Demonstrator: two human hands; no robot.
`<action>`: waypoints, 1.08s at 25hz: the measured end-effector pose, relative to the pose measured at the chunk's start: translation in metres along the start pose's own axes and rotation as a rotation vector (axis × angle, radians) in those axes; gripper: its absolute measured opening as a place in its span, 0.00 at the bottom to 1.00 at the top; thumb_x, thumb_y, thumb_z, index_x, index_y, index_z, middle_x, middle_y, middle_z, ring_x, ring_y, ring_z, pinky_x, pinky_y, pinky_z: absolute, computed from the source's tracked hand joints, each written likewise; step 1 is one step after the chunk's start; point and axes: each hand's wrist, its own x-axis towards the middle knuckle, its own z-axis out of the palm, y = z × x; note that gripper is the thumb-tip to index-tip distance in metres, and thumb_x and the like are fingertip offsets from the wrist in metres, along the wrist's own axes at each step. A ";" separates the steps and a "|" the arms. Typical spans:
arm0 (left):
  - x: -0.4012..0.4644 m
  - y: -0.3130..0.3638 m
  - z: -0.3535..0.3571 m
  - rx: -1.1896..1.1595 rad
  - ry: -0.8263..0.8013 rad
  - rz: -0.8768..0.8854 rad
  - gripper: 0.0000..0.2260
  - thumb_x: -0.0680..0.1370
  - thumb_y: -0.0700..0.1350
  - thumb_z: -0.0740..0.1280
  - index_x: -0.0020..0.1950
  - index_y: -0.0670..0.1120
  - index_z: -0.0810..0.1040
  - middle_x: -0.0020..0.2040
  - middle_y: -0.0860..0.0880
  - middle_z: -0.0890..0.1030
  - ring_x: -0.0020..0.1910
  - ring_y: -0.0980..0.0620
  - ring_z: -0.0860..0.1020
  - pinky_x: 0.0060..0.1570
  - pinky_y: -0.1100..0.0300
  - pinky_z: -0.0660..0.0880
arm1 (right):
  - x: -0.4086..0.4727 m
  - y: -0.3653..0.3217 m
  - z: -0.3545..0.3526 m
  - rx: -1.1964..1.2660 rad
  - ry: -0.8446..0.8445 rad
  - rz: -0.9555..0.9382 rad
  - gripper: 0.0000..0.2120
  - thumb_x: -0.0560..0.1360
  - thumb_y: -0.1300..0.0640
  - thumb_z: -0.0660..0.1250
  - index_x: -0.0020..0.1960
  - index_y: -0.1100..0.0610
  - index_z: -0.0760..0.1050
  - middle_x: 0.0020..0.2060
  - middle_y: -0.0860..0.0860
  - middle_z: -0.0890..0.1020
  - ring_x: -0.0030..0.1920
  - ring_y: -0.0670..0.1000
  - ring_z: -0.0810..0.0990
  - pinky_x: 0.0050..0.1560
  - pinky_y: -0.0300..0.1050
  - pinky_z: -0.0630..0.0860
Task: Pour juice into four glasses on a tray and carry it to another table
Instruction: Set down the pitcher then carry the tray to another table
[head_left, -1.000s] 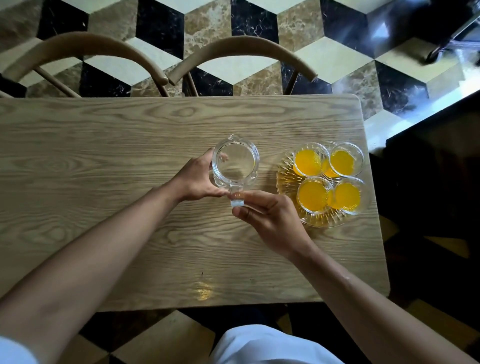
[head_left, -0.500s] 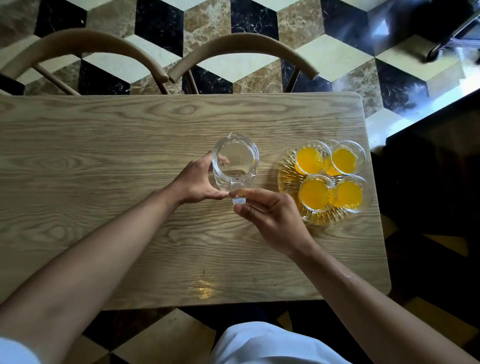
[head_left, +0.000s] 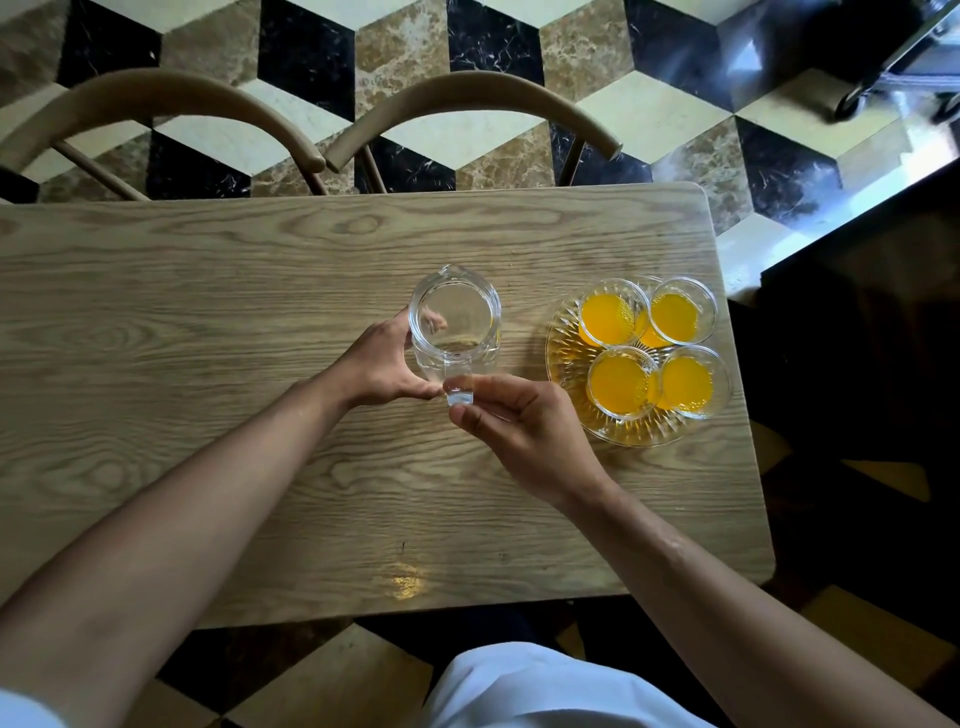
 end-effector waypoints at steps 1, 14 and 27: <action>0.000 0.000 0.001 0.008 0.000 -0.002 0.38 0.64 0.40 0.87 0.72 0.43 0.76 0.67 0.46 0.83 0.67 0.46 0.81 0.71 0.51 0.76 | 0.000 -0.001 0.000 -0.018 0.004 -0.003 0.13 0.77 0.61 0.75 0.61 0.59 0.85 0.56 0.51 0.88 0.57 0.46 0.87 0.61 0.55 0.82; -0.041 -0.003 0.001 0.036 0.063 -0.166 0.47 0.66 0.48 0.87 0.80 0.49 0.68 0.76 0.45 0.76 0.76 0.48 0.74 0.74 0.54 0.71 | -0.012 0.008 -0.038 -0.082 0.012 0.019 0.19 0.78 0.59 0.74 0.68 0.60 0.79 0.62 0.53 0.85 0.62 0.49 0.84 0.64 0.53 0.81; -0.142 0.086 0.101 0.069 0.209 -0.341 0.35 0.75 0.51 0.80 0.79 0.46 0.71 0.74 0.44 0.78 0.72 0.48 0.77 0.68 0.60 0.69 | -0.067 0.041 -0.151 -0.528 -0.068 -0.170 0.32 0.79 0.43 0.71 0.78 0.53 0.68 0.71 0.53 0.79 0.69 0.54 0.78 0.61 0.40 0.69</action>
